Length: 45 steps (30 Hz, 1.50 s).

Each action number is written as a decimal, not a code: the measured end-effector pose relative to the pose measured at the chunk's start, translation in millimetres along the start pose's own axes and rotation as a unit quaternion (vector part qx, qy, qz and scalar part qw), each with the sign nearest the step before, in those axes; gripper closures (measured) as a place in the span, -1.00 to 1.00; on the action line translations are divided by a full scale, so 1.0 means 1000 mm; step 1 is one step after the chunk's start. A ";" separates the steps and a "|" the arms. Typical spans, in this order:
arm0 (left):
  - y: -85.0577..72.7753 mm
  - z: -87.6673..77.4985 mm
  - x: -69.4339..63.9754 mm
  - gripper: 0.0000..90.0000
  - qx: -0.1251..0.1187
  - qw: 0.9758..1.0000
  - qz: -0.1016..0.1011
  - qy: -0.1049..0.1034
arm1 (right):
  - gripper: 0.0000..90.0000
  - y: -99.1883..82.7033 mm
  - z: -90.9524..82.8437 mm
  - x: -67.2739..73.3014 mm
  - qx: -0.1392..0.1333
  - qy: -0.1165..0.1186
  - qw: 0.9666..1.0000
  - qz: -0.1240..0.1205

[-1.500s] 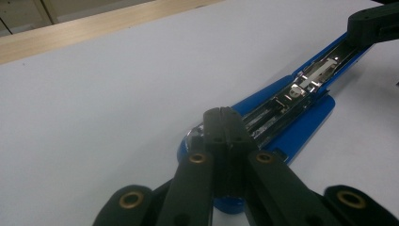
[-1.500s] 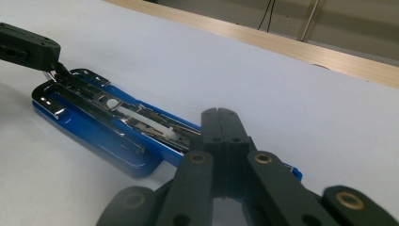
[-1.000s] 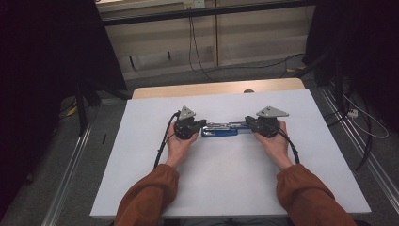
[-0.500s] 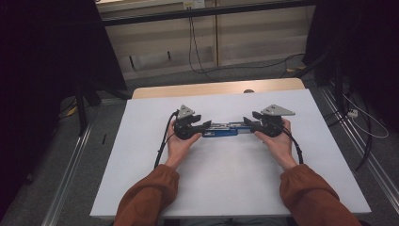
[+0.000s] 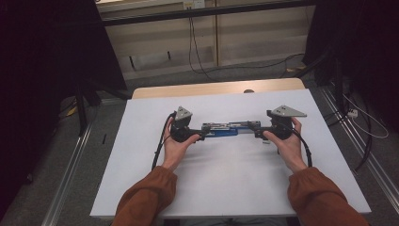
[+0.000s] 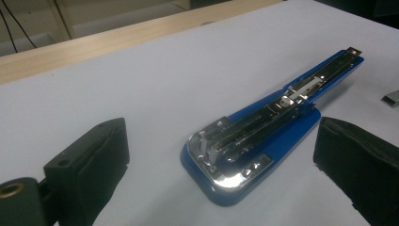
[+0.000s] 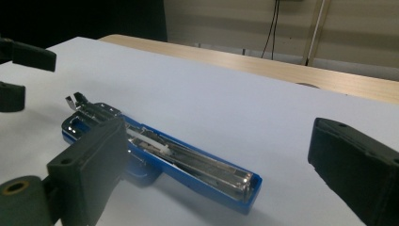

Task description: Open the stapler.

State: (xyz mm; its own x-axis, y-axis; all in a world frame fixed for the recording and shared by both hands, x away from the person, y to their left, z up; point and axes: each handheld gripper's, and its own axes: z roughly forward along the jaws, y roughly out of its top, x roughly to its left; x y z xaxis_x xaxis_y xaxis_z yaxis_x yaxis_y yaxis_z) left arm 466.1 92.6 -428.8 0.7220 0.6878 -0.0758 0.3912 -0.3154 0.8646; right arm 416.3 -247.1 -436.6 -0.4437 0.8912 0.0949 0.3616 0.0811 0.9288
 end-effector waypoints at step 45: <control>-0.053 -0.125 -0.008 -0.88 -0.059 0.998 -0.019 0.031 | -0.88 -0.012 -0.046 0.004 0.026 0.011 0.999 -0.019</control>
State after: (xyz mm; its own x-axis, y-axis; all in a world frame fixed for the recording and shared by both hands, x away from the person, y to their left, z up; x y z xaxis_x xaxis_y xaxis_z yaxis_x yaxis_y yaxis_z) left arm 367.7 185.6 -411.9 0.6693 0.7385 -0.0815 0.3447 -0.2115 0.9146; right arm 372.6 -265.0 -430.7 -0.4758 0.8769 0.0683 0.3860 0.1384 0.9121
